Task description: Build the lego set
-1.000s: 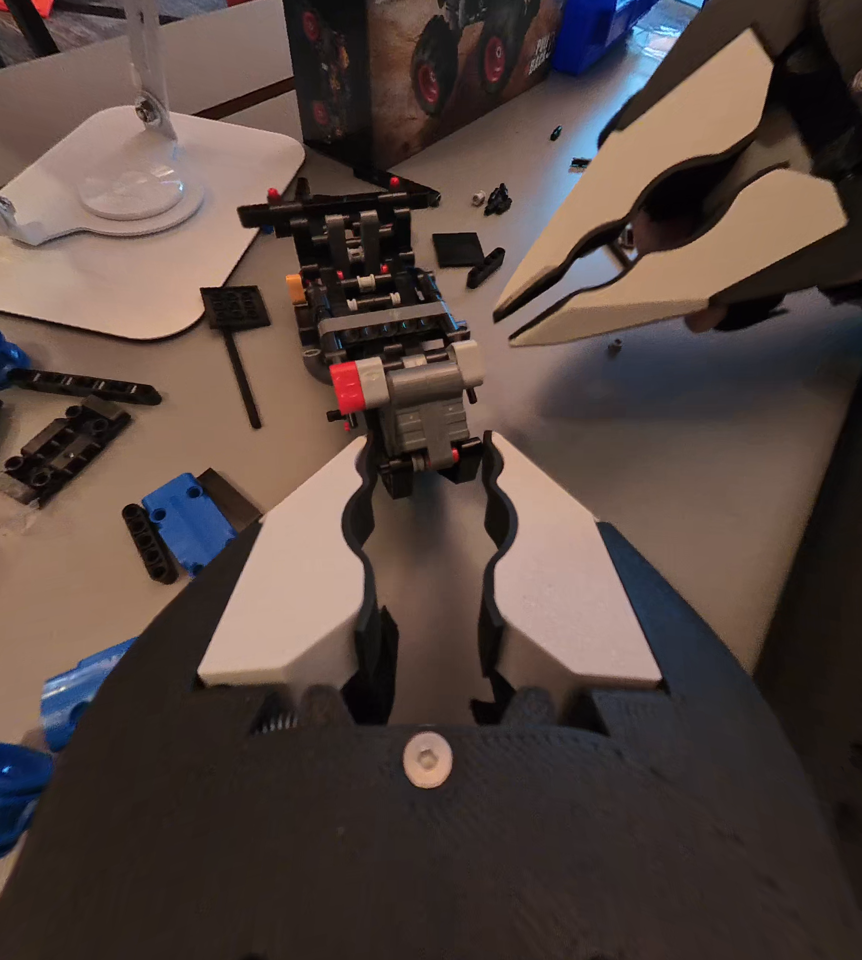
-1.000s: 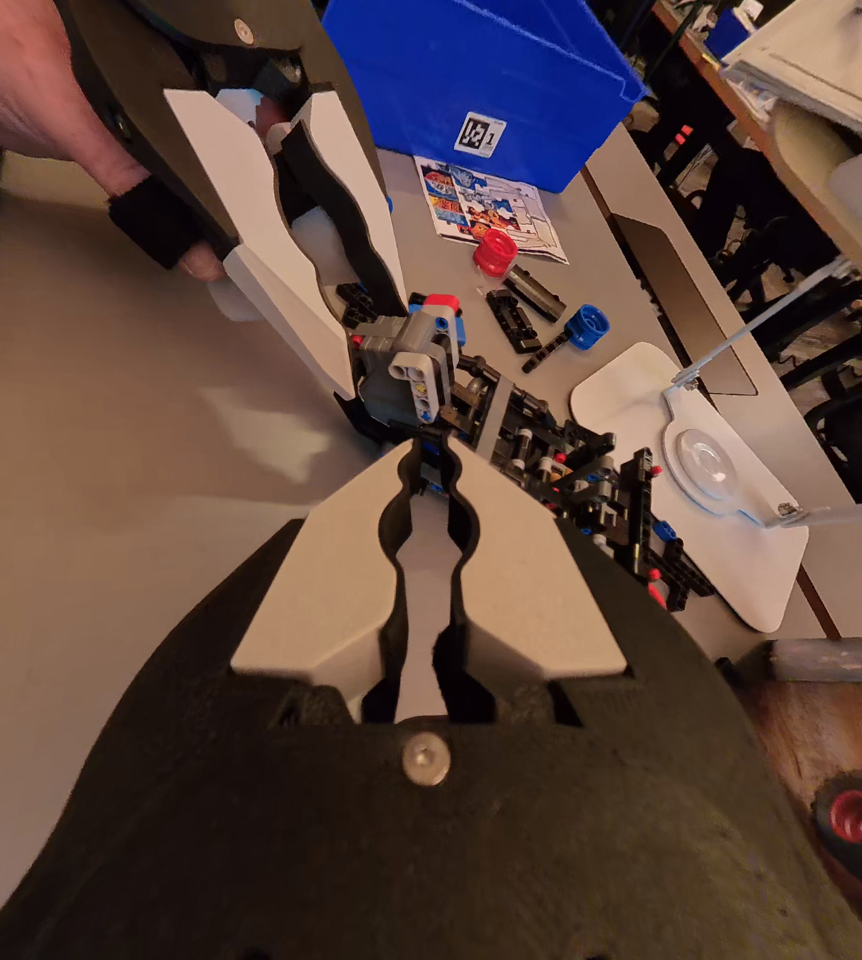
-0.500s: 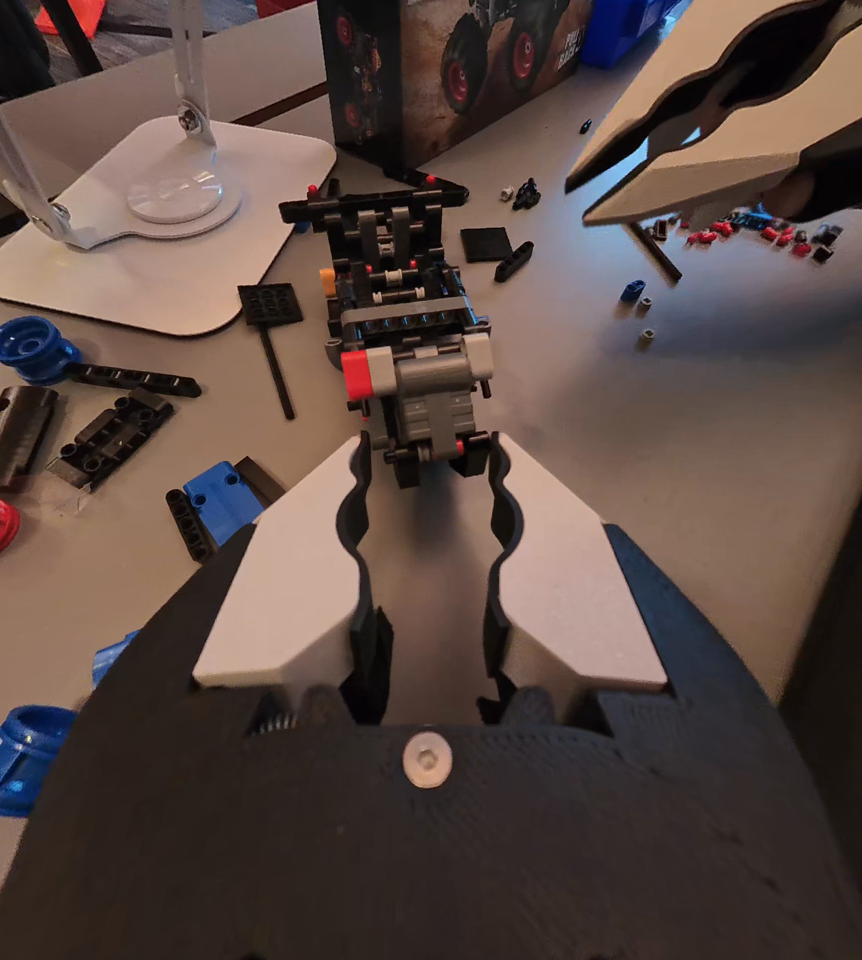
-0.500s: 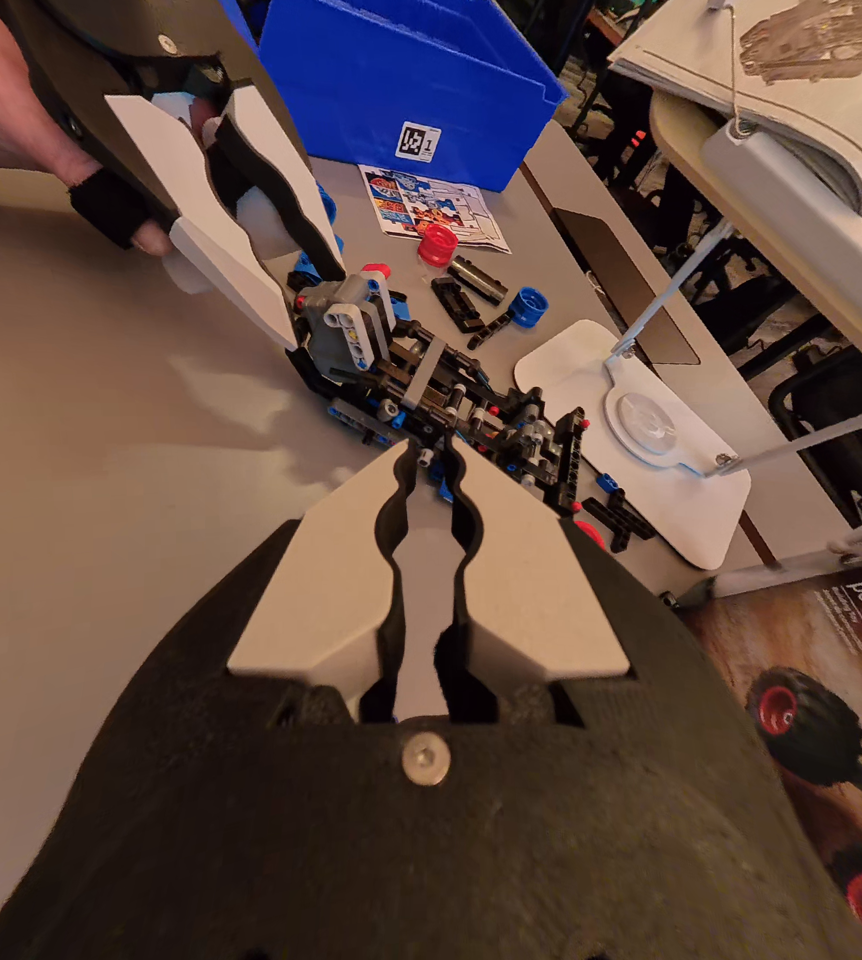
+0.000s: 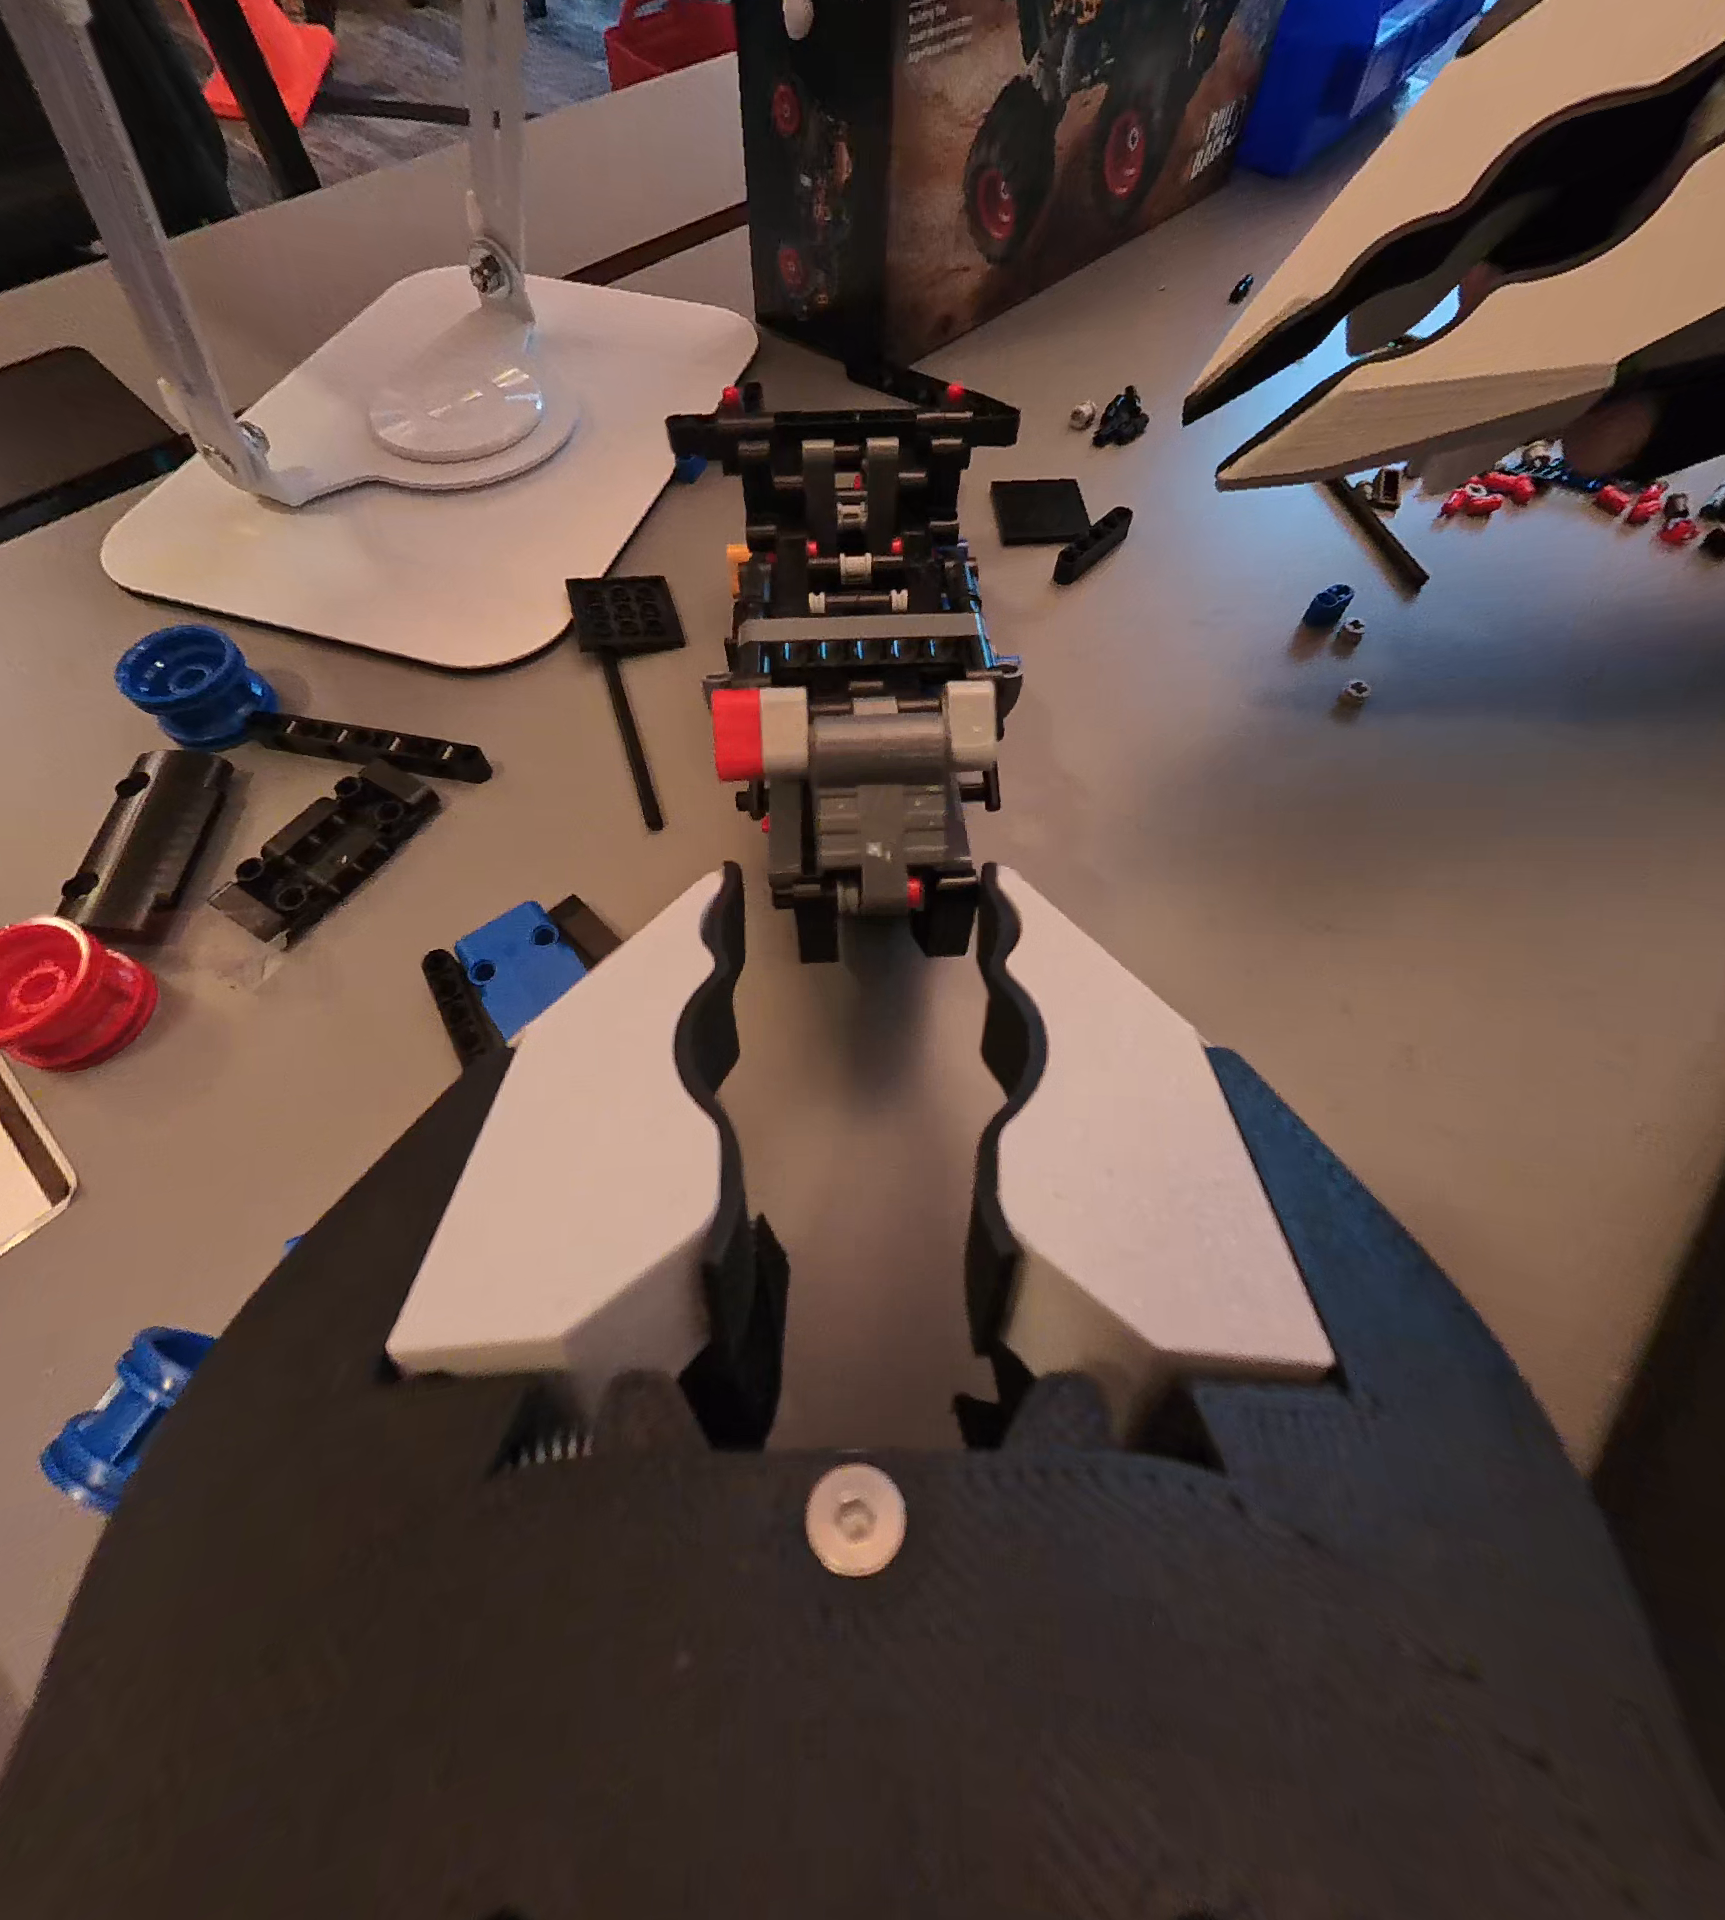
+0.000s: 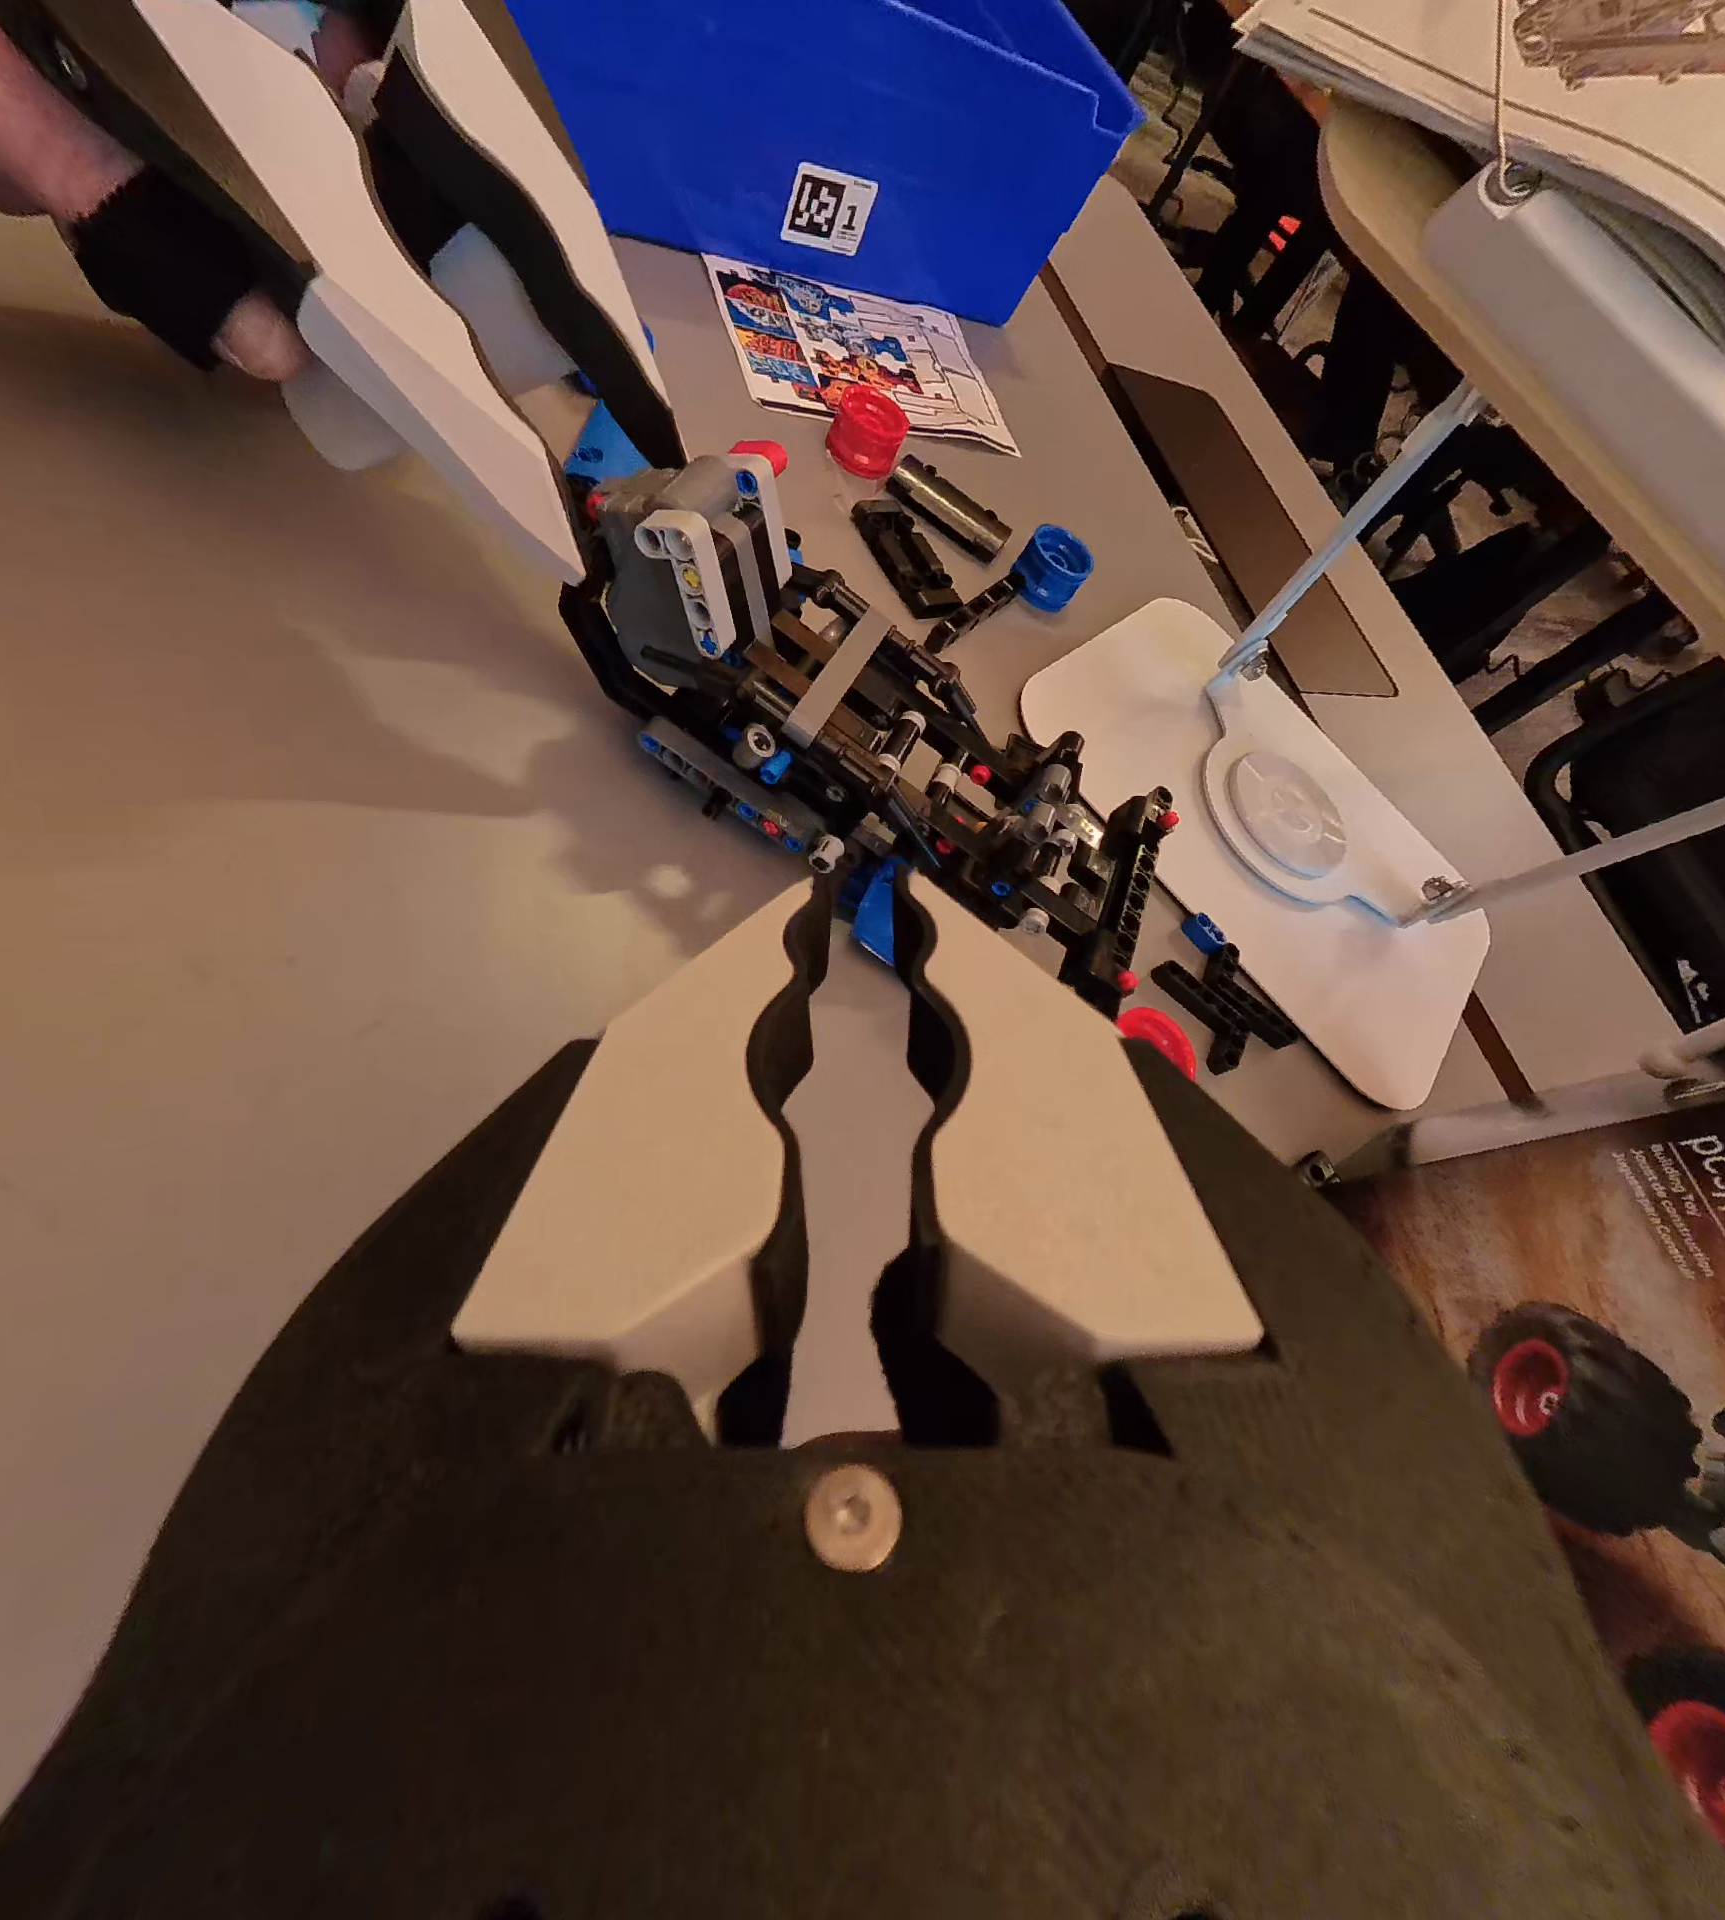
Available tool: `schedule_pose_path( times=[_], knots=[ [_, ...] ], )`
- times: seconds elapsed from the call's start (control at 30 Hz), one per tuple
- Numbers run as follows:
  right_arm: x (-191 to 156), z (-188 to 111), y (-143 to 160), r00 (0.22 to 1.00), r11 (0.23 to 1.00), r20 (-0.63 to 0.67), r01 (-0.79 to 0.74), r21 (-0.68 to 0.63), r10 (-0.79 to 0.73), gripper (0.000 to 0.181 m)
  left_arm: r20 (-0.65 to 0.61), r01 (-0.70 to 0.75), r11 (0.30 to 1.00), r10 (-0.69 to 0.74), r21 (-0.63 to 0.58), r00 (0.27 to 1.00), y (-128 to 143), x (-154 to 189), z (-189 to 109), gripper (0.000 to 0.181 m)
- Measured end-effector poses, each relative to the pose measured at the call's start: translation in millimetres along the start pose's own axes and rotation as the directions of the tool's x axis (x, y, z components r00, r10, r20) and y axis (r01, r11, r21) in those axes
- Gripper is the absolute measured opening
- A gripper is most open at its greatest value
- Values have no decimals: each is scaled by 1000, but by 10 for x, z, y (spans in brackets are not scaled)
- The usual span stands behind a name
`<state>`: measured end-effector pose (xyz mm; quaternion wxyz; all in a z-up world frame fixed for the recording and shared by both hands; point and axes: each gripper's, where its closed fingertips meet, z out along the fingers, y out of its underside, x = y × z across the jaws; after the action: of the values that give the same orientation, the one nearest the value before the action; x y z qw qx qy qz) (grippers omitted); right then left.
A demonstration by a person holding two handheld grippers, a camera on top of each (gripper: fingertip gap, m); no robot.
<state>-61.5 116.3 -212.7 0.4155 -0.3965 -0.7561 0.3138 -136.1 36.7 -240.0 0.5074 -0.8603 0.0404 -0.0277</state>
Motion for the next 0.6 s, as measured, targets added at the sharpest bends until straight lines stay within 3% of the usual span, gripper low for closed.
schedule_pose_path(
  times=[0.6],
  knots=[
    [56, 2, 40, 1000, 1000, -24, 12, -12, -13, 14, 23, -60, 998, 60, 13, 998, -41, 20, -8, 50]
  ],
)
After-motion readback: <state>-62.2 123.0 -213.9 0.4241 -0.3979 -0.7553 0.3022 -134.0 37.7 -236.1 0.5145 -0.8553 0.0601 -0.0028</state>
